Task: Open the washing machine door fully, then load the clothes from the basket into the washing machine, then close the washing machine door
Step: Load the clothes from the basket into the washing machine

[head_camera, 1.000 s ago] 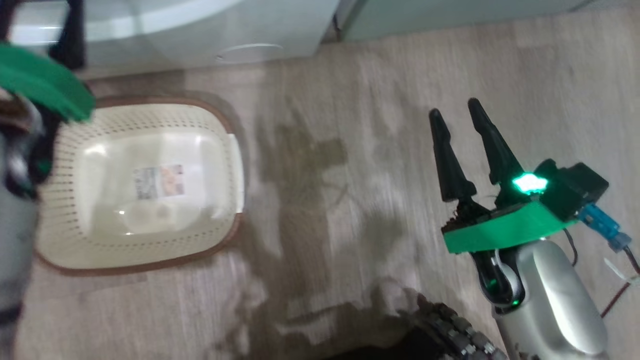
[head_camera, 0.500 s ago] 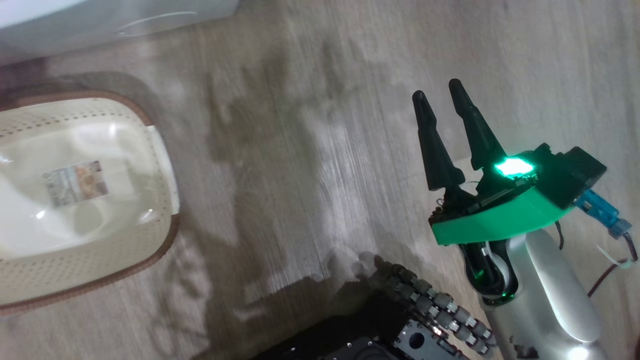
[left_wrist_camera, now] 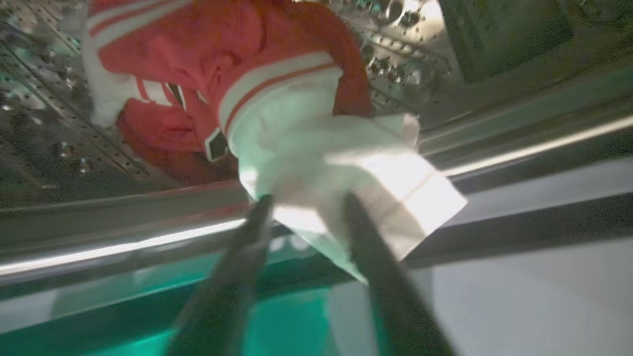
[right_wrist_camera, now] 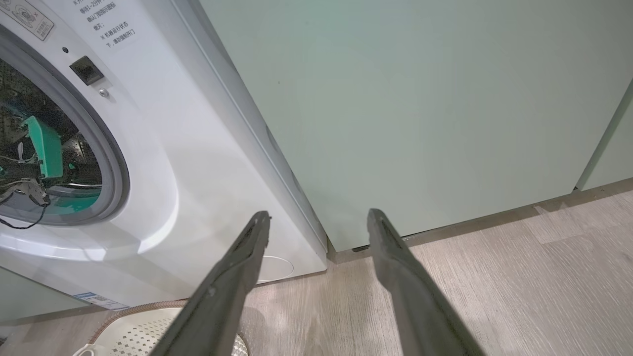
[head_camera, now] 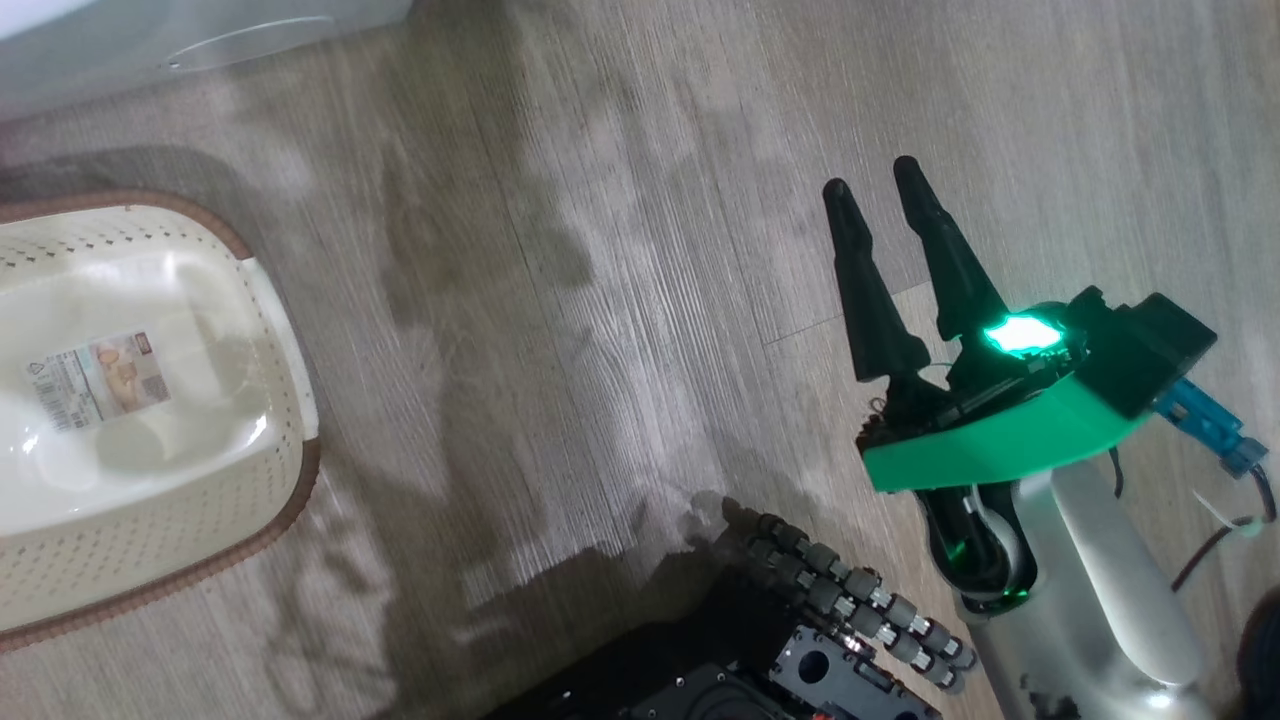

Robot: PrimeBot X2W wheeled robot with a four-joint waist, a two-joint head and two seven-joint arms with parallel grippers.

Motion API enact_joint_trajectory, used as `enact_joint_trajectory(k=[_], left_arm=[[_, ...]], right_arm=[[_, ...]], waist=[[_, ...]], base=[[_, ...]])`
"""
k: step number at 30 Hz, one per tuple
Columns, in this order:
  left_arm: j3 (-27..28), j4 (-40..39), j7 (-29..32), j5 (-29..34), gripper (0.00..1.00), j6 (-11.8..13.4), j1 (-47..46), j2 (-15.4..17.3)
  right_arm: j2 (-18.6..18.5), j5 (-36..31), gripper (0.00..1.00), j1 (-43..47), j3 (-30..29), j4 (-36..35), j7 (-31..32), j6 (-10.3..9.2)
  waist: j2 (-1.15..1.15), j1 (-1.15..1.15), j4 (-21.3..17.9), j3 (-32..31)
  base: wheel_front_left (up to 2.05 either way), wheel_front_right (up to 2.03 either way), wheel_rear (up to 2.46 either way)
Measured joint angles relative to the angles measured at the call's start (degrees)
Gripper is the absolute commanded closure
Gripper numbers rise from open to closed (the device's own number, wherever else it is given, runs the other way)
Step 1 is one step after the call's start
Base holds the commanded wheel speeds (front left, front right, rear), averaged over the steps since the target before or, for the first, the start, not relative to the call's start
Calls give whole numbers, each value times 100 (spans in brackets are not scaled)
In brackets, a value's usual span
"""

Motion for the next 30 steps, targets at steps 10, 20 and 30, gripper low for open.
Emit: enact_joint_trajectory(k=[10, 20, 30], left_arm=[[-141, -285, -97, 187, 100, -19, -230, 158], [-170, -231, -1406, 834, 100, 175, -961, 399], [-380, 355, -1194, 979, 100, 74, -1263, 423]], right_arm=[[0, 147, 0, -14, 46, -76, 0, 0], [7, 360, 0, -140, 159, -176, 0, 0], [11, 460, 0, -107, 193, -205, 0, 0]], waist=[[0, 0, -60, 131], [0, 0, -348, 442], [0, 1, -447, 732]], base=[[0, 0, 0], [0, 0, 0], [0, 0, 0]])
